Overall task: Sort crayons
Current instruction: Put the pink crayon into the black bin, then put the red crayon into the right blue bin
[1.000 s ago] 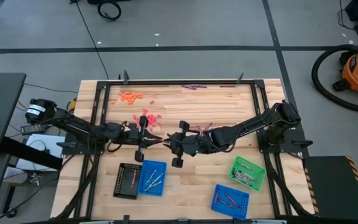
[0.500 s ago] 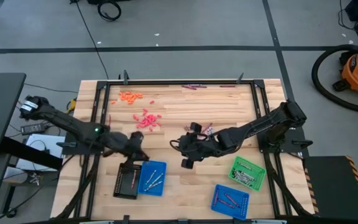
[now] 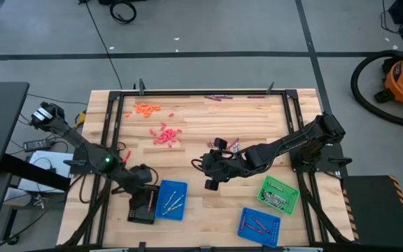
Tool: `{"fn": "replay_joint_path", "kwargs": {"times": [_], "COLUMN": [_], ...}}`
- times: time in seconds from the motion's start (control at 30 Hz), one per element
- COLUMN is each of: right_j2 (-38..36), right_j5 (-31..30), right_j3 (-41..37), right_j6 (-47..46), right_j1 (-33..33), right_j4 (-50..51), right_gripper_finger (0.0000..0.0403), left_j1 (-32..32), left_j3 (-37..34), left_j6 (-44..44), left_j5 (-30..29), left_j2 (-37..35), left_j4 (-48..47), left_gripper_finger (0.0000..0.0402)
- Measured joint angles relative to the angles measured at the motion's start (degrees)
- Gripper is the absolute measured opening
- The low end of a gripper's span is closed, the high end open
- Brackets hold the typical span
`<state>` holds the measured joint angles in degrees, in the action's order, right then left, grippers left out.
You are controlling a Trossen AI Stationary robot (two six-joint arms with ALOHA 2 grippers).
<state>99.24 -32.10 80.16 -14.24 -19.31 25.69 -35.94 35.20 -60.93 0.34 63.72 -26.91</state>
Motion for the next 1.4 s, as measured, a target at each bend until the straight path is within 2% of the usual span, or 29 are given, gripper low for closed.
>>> {"fn": "replay_joint_path", "kwargs": {"times": [0.3,0.4,0.57,0.73,0.93,1.1,1.3,1.4], "right_j2": [0.0,0.0,0.0,0.0,0.1,0.1,0.1,0.1], "right_j5": [0.0,0.1,0.1,0.0,-2.4,-1.5,7.2,11.2], "right_j3": [0.0,0.0,0.0,-0.6,-4.9,-8.7,-13.0,-15.2], "right_j6": [1.5,1.6,2.2,2.2,2.9,3.2,5.3,7.1], "right_j1": [-0.1,-0.3,-0.6,-0.6,0.7,3.4,9.5,13.0], "right_j4": [-0.4,-0.3,-0.3,-0.9,-3.6,-4.4,-7.1,-8.8], "right_gripper_finger": [0.0143,0.0143,0.0143,0.0143,0.0143,0.0142,0.0142,0.0142], "left_j1": [-0.9,-0.9,-0.9,-0.1,1.1,3.1,8.0,11.2], "left_j3": [0.0,-0.1,-0.1,1.4,6.5,9.9,11.4,11.4], "left_j6": [-3.0,-3.2,-3.5,-0.2,7.5,16.3,29.4,37.2], "left_j5": [2.6,3.0,3.0,5.7,5.7,-0.6,-5.8,-11.6], "left_j2": [7.8,8.2,8.2,7.3,4.5,4.0,4.0,4.0], "left_j4": [3.9,3.8,4.1,3.7,-0.8,-7.8,-8.8,-8.7], "left_gripper_finger": [0.0043,0.0066,0.0124,0.0164,0.0166,0.0160,0.0160,0.0160]}}
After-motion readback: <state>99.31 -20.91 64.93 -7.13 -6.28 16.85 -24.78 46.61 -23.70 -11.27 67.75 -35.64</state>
